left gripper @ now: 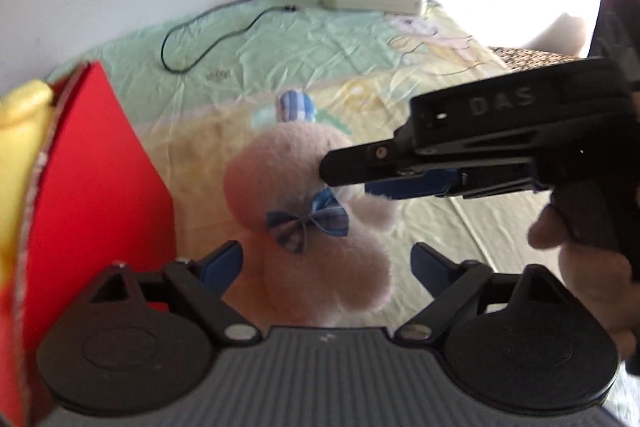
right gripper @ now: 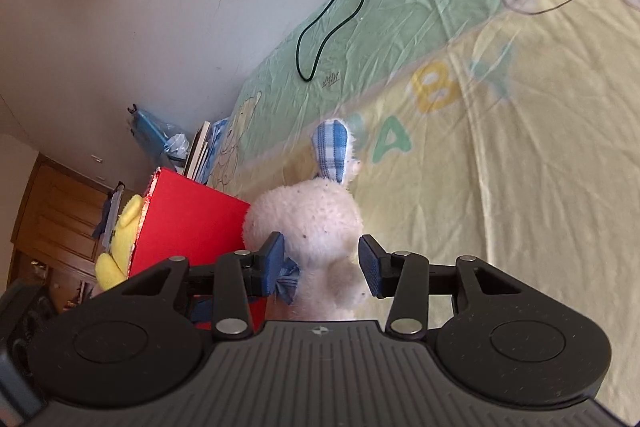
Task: Organize objects
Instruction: 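Lift the white bunny plush off the bed with the right gripper, then carry the white bunny plush with the right gripper over the red box, then lower the white bunny plush into the box and open the right gripper, then withdraw the right gripper from the box back over the bed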
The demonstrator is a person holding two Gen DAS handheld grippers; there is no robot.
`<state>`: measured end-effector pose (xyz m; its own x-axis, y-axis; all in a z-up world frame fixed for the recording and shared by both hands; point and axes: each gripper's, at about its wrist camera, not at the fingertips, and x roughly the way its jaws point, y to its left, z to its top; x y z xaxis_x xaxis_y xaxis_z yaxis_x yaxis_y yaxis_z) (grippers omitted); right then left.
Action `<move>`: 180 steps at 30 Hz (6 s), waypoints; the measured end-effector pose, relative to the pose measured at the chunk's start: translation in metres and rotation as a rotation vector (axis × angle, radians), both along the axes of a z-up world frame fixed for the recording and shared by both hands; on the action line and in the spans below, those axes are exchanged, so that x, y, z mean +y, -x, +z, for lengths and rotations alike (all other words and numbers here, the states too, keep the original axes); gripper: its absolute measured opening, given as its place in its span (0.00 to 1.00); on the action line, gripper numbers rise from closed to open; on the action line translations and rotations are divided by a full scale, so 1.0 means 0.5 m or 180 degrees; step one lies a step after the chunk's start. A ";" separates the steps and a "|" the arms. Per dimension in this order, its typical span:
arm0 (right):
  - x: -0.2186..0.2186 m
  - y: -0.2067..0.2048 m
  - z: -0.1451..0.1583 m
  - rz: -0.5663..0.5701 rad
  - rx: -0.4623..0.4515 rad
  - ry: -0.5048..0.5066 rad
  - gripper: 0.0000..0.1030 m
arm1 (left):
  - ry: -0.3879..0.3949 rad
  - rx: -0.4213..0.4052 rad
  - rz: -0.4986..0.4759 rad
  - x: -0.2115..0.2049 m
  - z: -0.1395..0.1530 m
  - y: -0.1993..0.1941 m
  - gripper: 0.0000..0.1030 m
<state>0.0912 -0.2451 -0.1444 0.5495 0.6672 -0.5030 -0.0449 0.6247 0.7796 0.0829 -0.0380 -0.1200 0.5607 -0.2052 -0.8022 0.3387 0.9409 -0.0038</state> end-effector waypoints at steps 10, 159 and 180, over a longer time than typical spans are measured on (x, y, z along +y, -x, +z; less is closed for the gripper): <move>0.026 -0.026 -0.021 0.0138 -0.0020 -0.0263 0.46 | -0.0038 0.0108 -0.0042 -0.003 -0.020 -0.024 0.74; 0.317 0.245 0.235 -0.1158 -0.0539 0.1505 0.71 | 0.0015 -0.0292 0.0090 0.308 0.240 0.217 1.00; 0.144 0.262 0.140 -0.1034 0.0344 0.2244 0.71 | -0.0303 0.0383 0.0151 0.049 0.106 0.214 1.00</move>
